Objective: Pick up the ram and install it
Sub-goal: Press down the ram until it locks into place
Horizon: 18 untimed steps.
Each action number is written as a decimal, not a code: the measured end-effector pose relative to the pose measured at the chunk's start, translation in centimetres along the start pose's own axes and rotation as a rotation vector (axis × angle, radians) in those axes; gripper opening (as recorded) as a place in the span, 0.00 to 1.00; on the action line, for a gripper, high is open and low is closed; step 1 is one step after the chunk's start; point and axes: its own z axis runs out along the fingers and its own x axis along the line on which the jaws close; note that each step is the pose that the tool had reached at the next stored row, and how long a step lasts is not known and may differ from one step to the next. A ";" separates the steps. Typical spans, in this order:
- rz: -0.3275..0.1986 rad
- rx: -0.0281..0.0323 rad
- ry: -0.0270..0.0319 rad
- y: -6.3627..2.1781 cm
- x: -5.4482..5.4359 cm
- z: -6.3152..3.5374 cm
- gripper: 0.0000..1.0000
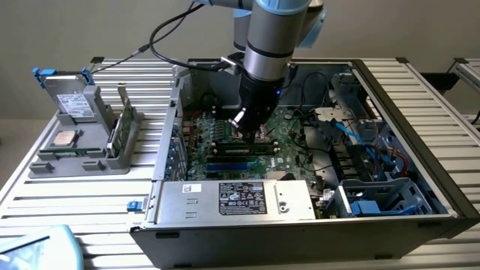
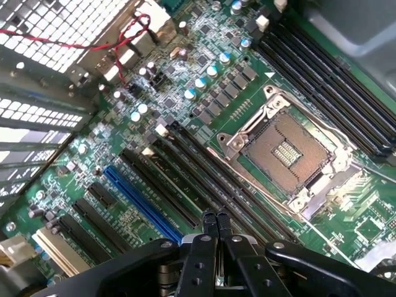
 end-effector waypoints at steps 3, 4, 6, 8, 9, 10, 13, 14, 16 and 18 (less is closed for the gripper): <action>0.047 -0.0036 -0.0033 0.00 0.0 0.00 0.10; 0.064 -0.0049 -0.0046 0.00 0.0 0.00 0.10; 0.095 -0.0072 -0.0068 0.00 0.0 0.01 0.10; 0.127 -0.0096 -0.0092 0.00 0.0 0.01 0.10; 0.142 -0.0106 -0.0103 0.00 0.0 0.00 0.10; 0.157 -0.0117 -0.0114 0.00 0.0 0.00 0.10; 0.203 -0.0149 -0.0150 0.00 0.0 0.00 0.10; 0.218 -0.0160 -0.0163 0.00 0.0 0.00 0.10; 0.248 -0.0180 -0.0187 0.00 0.0 0.00 0.10; 0.276 -0.0196 -0.0216 0.00 0.0 0.00 0.10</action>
